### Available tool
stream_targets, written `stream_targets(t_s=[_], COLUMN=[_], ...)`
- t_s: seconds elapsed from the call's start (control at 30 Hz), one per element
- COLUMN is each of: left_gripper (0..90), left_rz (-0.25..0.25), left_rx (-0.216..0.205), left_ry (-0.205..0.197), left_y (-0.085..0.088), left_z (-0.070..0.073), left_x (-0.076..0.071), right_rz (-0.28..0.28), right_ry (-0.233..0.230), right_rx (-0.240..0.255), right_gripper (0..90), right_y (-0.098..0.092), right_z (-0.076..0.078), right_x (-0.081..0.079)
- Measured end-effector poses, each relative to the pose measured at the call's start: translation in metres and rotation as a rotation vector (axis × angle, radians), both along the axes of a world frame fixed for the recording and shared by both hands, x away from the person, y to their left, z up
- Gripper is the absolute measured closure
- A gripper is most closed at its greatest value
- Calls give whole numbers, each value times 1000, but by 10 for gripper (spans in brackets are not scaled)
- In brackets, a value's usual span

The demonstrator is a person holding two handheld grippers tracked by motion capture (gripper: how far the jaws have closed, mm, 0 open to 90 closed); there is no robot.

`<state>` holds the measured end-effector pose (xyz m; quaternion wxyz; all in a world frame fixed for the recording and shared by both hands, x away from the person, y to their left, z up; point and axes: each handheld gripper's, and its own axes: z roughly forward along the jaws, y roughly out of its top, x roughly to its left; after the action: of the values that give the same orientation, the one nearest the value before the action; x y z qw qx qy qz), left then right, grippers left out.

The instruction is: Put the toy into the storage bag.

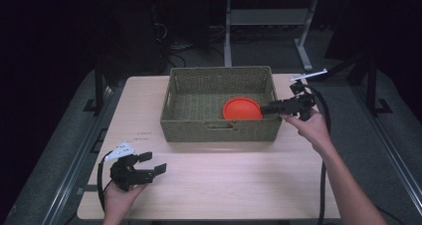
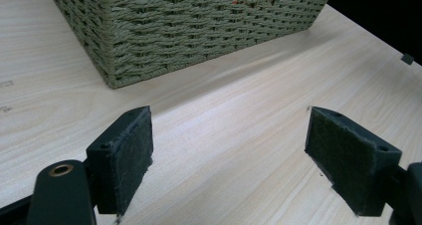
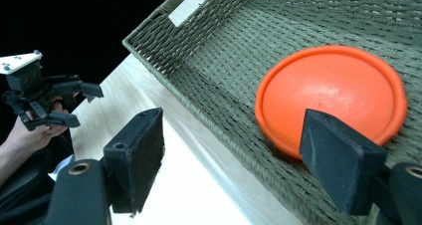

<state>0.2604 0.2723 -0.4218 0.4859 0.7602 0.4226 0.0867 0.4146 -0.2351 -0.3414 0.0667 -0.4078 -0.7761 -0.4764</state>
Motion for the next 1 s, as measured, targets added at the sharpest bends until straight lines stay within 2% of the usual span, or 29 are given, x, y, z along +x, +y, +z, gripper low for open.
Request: stream_targets(t_s=[1.0], left_gripper=[183], left_rz=[8], left_rx=[5], left_ry=[3], left_y=[-1], left_z=[0], left_x=[-1], right_rz=[-21], right_ry=[-5], right_rx=[62], right_gripper=[223], right_y=[-40], right_z=[-22], right_x=[-40])
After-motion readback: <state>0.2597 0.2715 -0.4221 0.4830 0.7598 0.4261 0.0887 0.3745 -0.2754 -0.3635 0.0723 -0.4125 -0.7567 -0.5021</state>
